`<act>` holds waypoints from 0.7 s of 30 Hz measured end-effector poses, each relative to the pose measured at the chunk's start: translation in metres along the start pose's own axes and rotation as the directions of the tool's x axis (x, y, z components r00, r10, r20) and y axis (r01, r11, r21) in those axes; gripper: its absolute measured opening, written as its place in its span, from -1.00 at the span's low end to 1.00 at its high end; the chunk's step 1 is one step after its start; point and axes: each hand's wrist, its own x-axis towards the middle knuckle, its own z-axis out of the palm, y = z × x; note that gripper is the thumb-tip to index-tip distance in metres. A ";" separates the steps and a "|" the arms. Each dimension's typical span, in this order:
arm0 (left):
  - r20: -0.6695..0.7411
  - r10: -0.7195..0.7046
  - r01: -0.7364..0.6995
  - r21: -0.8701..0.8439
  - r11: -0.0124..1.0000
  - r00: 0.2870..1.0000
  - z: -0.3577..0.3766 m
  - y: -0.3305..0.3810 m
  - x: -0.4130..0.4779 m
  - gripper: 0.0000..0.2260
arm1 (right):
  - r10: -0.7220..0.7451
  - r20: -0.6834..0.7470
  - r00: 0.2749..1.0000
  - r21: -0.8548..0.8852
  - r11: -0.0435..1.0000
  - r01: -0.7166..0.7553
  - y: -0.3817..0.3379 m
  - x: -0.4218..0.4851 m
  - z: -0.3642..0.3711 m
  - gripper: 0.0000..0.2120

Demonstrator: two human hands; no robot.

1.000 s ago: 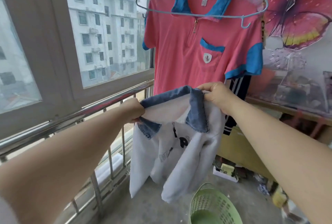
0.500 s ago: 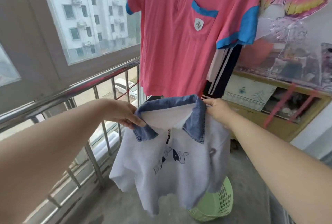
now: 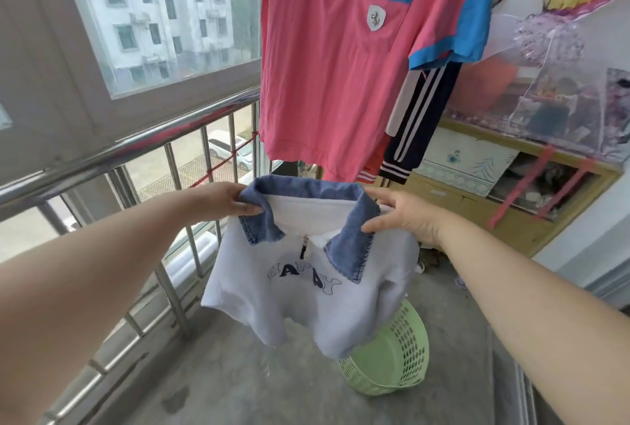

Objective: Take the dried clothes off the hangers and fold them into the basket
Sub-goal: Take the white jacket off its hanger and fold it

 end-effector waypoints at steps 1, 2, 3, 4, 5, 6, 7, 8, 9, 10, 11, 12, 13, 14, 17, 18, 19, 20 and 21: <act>-0.024 0.016 -0.016 -0.009 1.000 1.000 0.000 0.001 0.000 -0.71 | -0.026 -0.089 0.996 -0.035 0.999 0.023 0.001 0.004 0.003 -0.49; -0.059 0.035 -0.035 -0.002 0.999 0.998 0.000 0.002 0.000 -0.73 | -0.064 -0.181 0.981 -0.026 0.998 0.060 0.001 0.007 0.005 -0.63; -0.094 0.057 -0.054 0.030 0.998 0.994 -0.001 0.004 0.000 -0.73 | -0.093 -0.252 0.963 -0.005 0.996 0.095 0.000 0.008 0.007 -0.74; -0.122 0.081 -0.069 0.101 0.992 0.989 -0.003 0.006 -0.001 -0.70 | -0.104 -0.291 0.951 0.010 0.994 0.111 0.000 0.009 0.008 -0.78; -0.145 0.103 -0.072 0.207 0.976 0.984 -0.004 0.009 -0.001 -0.66 | -0.109 -0.307 0.945 0.003 0.993 0.115 0.000 0.010 0.008 -0.80; -0.166 0.116 -0.058 0.320 0.946 0.979 -0.005 0.011 -0.001 -0.62 | -0.104 -0.313 0.944 -0.014 0.994 0.105 0.001 0.011 0.007 -0.81; -0.187 0.123 -0.037 0.407 0.912 0.975 -0.006 0.013 -0.002 -0.59 | -0.099 -0.304 0.947 -0.031 0.995 0.094 0.002 0.012 0.005 -0.82; -0.198 0.113 -0.009 0.461 0.887 0.974 -0.007 0.015 -0.002 -0.57 | -0.092 -0.298 0.950 -0.045 0.996 0.083 0.002 0.013 0.005 -0.83; -0.200 0.100 0.010 0.486 0.874 0.975 -0.008 0.017 -0.002 -0.55 | -0.090 -0.293 0.952 -0.048 0.996 0.079 0.002 0.014 0.004 -0.84; -0.193 0.077 0.027 0.485 0.874 0.978 -0.009 0.018 -0.002 -0.52 | -0.084 -0.293 0.952 -0.040 0.996 0.075 0.003 0.016 0.004 -0.85; -0.187 0.054 0.036 0.448 0.893 0.981 -0.008 0.019 -0.002 -0.52 | -0.081 -0.297 0.951 -0.033 0.997 0.075 0.003 0.017 0.004 -0.83; -0.178 0.021 0.044 0.354 0.934 0.984 -0.007 0.020 -0.002 -0.57 | -0.082 -0.305 0.949 -0.032 0.997 0.076 0.003 0.019 0.005 -0.80; -0.156 -0.016 0.049 0.213 0.976 0.988 -0.006 0.019 -0.003 -0.63 | -0.088 -0.315 0.945 -0.033 0.996 0.082 0.002 0.020 0.006 -0.78; -0.123 -0.045 0.053 0.059 0.997 0.991 -0.005 0.018 -0.002 -0.66 | -0.095 -0.326 0.940 -0.041 0.995 0.087 0.002 0.021 0.007 -0.78; -0.044 -0.044 0.037 -0.139 0.990 0.998 0.001 0.016 0.000 -0.67 | -0.104 -0.315 0.943 -0.068 0.994 0.087 0.001 0.020 0.013 -0.76; -0.027 -0.035 0.031 -0.122 0.992 0.999 0.003 0.016 0.001 -0.70 | -0.103 -0.285 0.953 -0.081 0.993 0.083 0.001 0.019 0.014 -0.73; -0.015 -0.034 0.032 -0.110 0.993 0.999 0.005 0.016 0.002 -0.71 | -0.095 -0.245 0.965 -0.085 0.993 0.076 0.001 0.018 0.015 -0.72; -0.008 -0.037 0.036 -0.110 0.993 0.999 0.006 0.017 0.002 -0.69 | -0.073 -0.202 0.977 -0.076 0.995 0.058 0.001 0.017 0.016 -0.70; -0.013 -0.046 0.044 -0.111 0.993 0.999 0.006 0.017 0.003 -0.66 | -0.041 -0.164 0.986 -0.048 0.998 0.033 0.001 0.017 0.017 -0.67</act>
